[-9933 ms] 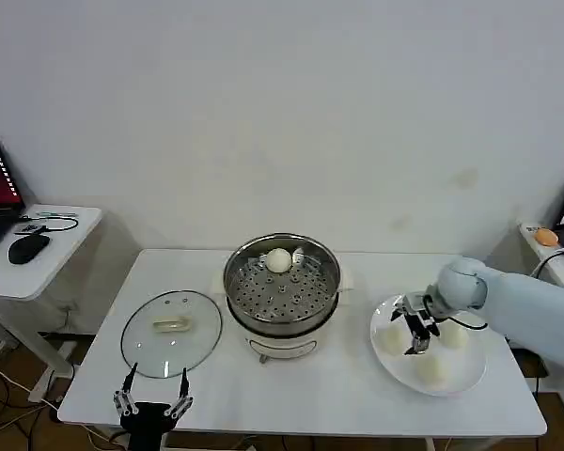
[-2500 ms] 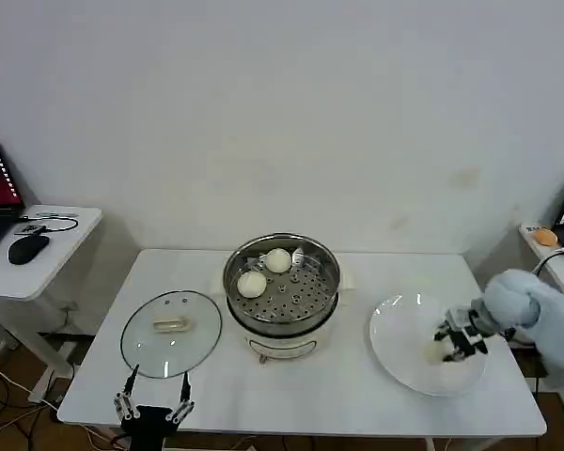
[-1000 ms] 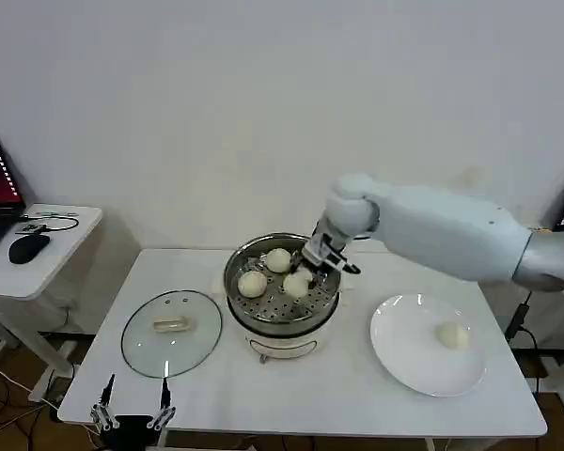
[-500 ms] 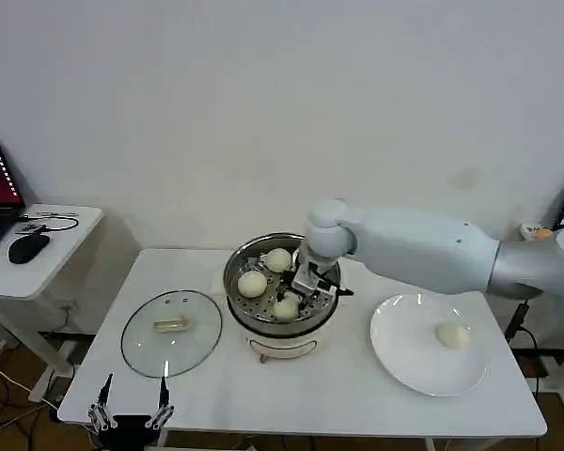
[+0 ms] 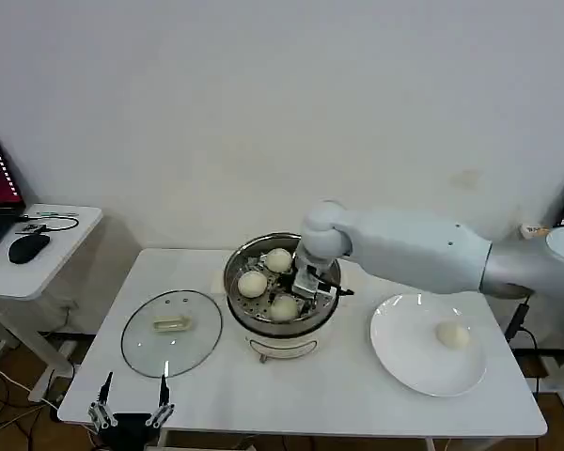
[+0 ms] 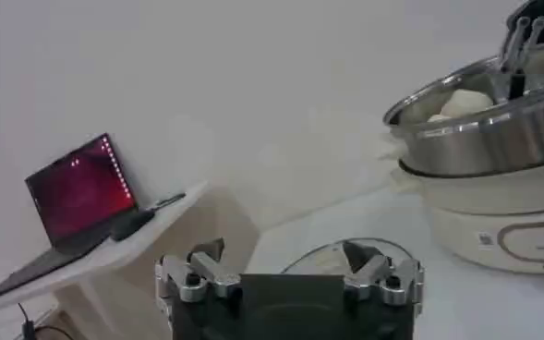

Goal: Take steamed baozi put them in steamer then cover it.

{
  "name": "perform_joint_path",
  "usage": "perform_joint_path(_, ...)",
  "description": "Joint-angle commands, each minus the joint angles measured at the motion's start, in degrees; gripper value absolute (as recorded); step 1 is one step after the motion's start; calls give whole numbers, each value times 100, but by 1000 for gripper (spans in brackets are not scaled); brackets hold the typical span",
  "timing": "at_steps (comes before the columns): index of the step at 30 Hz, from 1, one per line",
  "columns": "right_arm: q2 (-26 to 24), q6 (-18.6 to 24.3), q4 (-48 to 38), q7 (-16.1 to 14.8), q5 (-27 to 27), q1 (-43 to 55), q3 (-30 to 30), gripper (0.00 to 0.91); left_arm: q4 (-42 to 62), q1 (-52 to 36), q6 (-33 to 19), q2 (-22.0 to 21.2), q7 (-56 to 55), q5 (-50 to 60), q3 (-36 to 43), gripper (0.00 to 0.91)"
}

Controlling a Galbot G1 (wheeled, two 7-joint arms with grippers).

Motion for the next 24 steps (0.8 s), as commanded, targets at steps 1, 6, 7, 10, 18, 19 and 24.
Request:
perform_joint_path(1,-40,91,-480,118,15,42,434,907,25,-30,11,44,15,-17,16,907)
perform_joint_path(6,-380,-265,-1033,-53,320,234,749,907,13,-94,64,144,57,-62,31,907)
perform_joint_path(7,-448,-383,-1068,-86,374,281,744,907,3,-106,70,176,74,-74,37,907)
perform_joint_path(10,-1019,-1009,-1073,-258,304,575,780,907,-62,-156,116,262,110,-136,40,907)
perform_joint_path(18,-2594,-2059,-250,-637,518,822,539,907,-12,-272,146,440,157,-171,200,907)
perform_joint_path(19,-2881,-2128,-141,-666,517,766,552,907,-1,-295,146,474,164,-176,216,907)
perform_joint_path(24,-3789,-2120,26,-755,338,364,573,907,-2,-336,145,582,177,-224,232,907)
